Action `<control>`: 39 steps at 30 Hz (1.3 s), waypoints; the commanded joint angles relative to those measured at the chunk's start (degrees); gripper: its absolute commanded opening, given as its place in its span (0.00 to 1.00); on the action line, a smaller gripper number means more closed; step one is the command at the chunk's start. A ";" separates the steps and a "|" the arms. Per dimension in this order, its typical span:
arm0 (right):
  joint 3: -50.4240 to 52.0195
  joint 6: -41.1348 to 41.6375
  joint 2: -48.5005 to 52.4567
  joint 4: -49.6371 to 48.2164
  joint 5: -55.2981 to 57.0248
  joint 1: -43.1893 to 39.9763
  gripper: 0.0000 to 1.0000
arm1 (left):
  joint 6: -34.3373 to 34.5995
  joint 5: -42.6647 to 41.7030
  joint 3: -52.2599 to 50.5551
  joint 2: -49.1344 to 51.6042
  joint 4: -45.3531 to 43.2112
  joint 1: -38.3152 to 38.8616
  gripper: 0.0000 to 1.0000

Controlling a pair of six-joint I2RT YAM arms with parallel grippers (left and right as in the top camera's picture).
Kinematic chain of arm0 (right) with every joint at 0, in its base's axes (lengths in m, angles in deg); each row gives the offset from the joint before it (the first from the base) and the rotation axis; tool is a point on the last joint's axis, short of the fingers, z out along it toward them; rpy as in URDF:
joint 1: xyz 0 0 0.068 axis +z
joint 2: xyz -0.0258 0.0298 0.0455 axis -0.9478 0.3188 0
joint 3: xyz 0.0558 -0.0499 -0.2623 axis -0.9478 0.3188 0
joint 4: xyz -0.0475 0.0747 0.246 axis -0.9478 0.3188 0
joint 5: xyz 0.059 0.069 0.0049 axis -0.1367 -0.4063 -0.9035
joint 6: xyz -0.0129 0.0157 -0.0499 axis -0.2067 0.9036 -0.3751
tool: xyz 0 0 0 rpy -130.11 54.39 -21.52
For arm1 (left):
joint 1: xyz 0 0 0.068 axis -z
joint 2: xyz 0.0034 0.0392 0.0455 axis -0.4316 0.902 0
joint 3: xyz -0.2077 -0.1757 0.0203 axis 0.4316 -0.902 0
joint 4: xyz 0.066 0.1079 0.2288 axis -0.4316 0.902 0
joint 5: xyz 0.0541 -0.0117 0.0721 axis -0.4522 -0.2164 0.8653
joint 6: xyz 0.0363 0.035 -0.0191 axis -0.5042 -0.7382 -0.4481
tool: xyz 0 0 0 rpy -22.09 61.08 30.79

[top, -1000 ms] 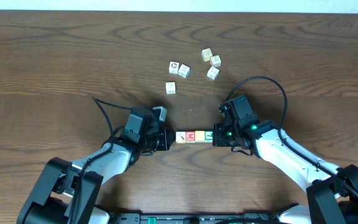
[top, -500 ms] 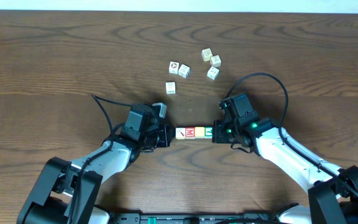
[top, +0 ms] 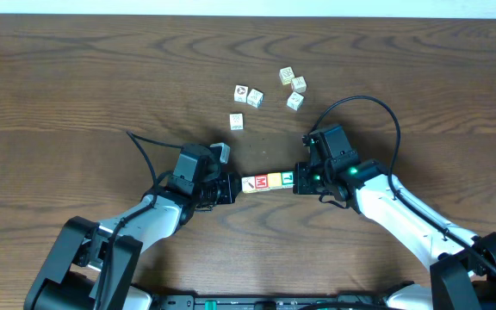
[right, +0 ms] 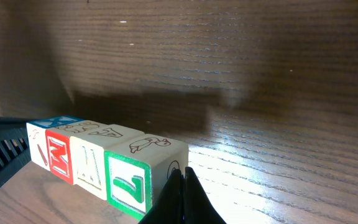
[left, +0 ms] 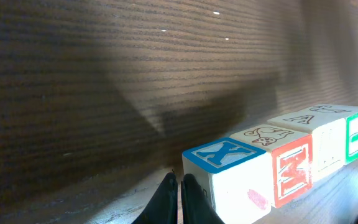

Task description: Lift 4 blocks

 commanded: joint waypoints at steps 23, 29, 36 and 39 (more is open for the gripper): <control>-3.61 -1.07 -0.68 -0.63 -13.66 2.49 0.01 | 0.37 -11.76 3.98 -2.49 -1.92 2.08 0.07; -3.78 -1.09 -0.68 -0.11 -13.64 2.49 0.01 | 0.50 -11.76 4.59 -2.49 -1.92 2.08 0.07; -3.78 -1.33 -0.68 0.39 -13.64 2.49 0.01 | 0.52 -11.76 4.85 -2.49 -1.92 2.08 0.07; -3.78 -1.42 -0.68 1.05 -13.62 2.49 0.01 | 0.52 -11.76 5.07 -2.49 -1.92 2.08 0.07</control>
